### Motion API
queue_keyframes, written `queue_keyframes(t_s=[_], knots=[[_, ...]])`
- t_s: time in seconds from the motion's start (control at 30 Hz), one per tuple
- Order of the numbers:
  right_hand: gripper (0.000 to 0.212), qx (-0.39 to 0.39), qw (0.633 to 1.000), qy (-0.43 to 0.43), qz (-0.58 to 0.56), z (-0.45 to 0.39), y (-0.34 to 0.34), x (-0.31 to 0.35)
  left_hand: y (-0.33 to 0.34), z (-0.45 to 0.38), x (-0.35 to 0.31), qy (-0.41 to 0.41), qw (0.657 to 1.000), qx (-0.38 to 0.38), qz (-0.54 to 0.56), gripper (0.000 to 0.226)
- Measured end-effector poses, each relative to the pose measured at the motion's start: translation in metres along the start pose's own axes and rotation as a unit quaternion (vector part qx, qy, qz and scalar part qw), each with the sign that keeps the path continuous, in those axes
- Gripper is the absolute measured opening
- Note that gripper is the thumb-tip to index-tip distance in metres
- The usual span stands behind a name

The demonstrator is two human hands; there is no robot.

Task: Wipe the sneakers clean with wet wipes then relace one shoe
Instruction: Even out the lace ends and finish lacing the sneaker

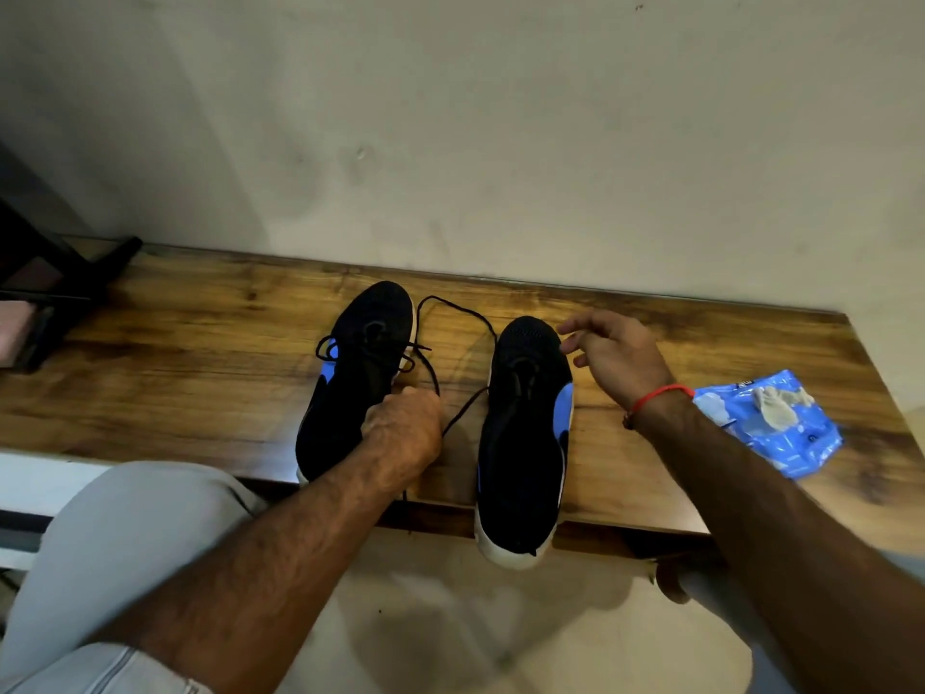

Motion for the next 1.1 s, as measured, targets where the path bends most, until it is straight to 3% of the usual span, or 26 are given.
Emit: queue_keyframes(t_s=[0.13, 0.27, 0.4, 0.47, 0.53, 0.6, 0.77, 0.87, 0.97, 1.03, 1.1], knots=[[0.027, 0.038, 0.997, -0.011, 0.062, 0.004, 0.008, -0.004, -0.002, -0.001, -0.005, 0.02, 0.999, -0.019, -0.04, 0.031], [0.02, 0.04, 0.994, -0.04, 0.093, 0.005, 0.006, -0.002, -0.021, 0.003, -0.014, 0.069, 0.981, -0.178, -0.023, 0.023], [0.031, 0.082, 0.969, -0.181, 0.147, 0.014, 0.012, 0.006, -0.047, 0.011, -0.024, 0.182, 0.922, -0.342, 0.015, 0.02], [0.032, 0.118, 0.953, -0.229, 0.161, 0.017, 0.021, 0.007, -0.05, 0.011, -0.027, 0.249, 0.89, -0.363, 0.115, 0.016], [0.007, 0.112, 0.944, -0.251, 0.183, 0.018, 0.026, 0.009, -0.05, 0.01, -0.03, 0.294, 0.853, -0.38, 0.204, 0.013], [0.012, 0.083, 0.951, -0.241, 0.175, 0.017, 0.025, 0.011, -0.049, 0.007, -0.029, 0.3, 0.828, -0.405, 0.248, 0.013], [0.021, -0.025, 0.969, -0.226, 0.092, 0.015, 0.012, 0.014, -0.053, 0.0, -0.016, 0.245, 0.821, -0.42, 0.299, 0.014], [0.03, 0.025, 0.949, -0.275, 0.153, 0.019, 0.014, 0.016, -0.052, -0.001, -0.02, 0.244, 0.817, -0.377, 0.362, 0.017], [0.01, 0.075, 0.941, -0.282, 0.17, 0.019, 0.023, 0.011, -0.051, -0.003, -0.024, 0.208, 0.761, -0.342, 0.51, 0.013], [0.008, 0.086, 0.947, -0.265, 0.157, 0.018, 0.026, 0.009, -0.051, -0.006, -0.024, 0.174, 0.717, -0.323, 0.592, 0.01], [0.009, 0.087, 0.95, -0.261, 0.146, 0.017, 0.025, 0.009, -0.05, -0.008, -0.027, 0.177, 0.719, -0.295, 0.605, 0.009]])
Point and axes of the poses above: each hand's wrist, its own z-axis away from the middle knuckle, its own y-axis out of the palm, x = y × z, the point moved 3 cm from there along -z, towards the middle knuckle, and after that the axes turned 13 degrees about y, right-handed, at the moved point
